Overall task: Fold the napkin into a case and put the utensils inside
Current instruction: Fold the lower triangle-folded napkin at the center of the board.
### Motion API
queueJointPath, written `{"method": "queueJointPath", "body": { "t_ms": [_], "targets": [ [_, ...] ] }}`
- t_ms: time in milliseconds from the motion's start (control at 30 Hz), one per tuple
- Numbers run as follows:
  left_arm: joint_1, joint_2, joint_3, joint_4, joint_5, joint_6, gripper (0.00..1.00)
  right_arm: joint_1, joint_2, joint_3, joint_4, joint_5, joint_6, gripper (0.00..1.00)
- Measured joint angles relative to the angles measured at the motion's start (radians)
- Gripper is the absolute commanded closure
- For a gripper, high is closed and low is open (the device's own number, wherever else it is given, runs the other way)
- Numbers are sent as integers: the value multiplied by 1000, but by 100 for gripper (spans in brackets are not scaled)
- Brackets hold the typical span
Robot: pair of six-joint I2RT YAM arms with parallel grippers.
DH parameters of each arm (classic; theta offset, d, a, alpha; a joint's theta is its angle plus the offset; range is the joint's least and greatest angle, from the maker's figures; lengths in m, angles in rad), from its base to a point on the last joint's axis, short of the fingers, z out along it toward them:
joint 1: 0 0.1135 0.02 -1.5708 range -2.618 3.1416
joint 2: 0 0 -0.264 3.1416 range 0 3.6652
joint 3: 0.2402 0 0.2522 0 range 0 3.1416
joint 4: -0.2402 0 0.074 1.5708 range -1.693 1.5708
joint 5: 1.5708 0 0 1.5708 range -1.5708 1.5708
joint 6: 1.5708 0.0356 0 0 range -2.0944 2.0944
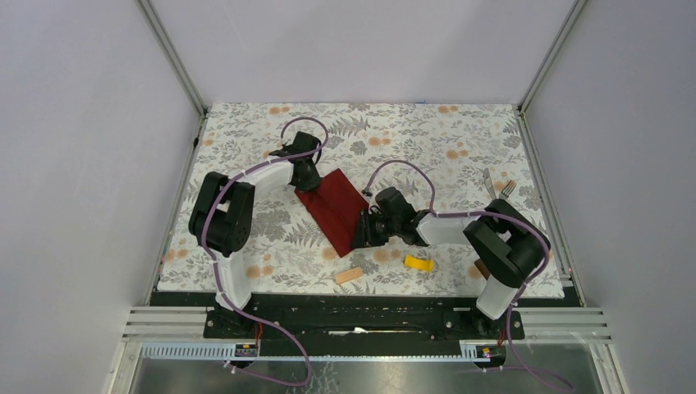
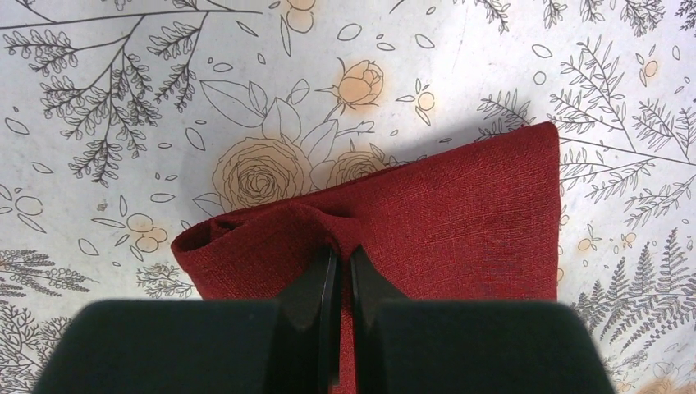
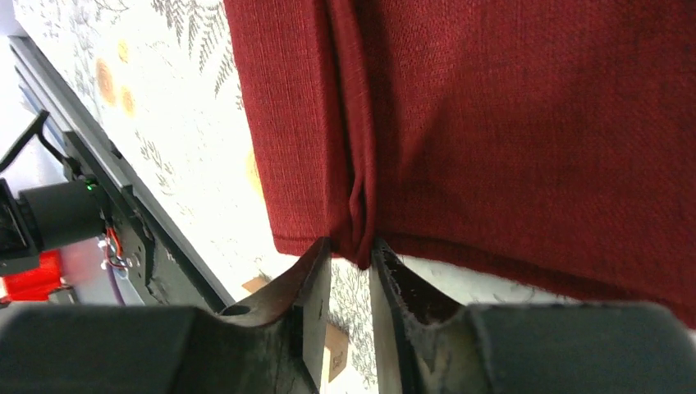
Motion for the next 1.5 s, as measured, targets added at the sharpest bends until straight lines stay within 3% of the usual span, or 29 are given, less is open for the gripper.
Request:
{"method": "queueJointPath", "body": {
  "t_ms": [100,233,400,600,967,1100,1233,1300,1433,1500],
  "targets": [
    [1,2,1,2,-2,1,96,0,-61,6,-92,32,-59,43],
    [1,2,2,8,-2,4,96,0,-172,15,-163,92,-138,28],
    [1,2,2,9,-2,8,97,0,-148,118,-142,129,-197,25],
    [1,2,2,9,-2,9,97,-6,136,383,-57,76,-215,31],
    [1,2,2,9,2,19,97,-53,376,553,-48,-12,-234,48],
    [1,2,2,9,10,23,97,-63,391,579,-46,-23,-240,68],
    [2,2,2,10,23,23,94,-77,418,599,-43,-53,-229,79],
    [2,2,3,9,32,24,86,-82,430,600,-41,-63,-219,98],
    [8,-1,5,8,72,40,52,-87,442,600,-38,-72,-189,100],
    [16,-15,7,9,109,55,42,-90,443,600,-35,-73,-178,100]
  ]
}}
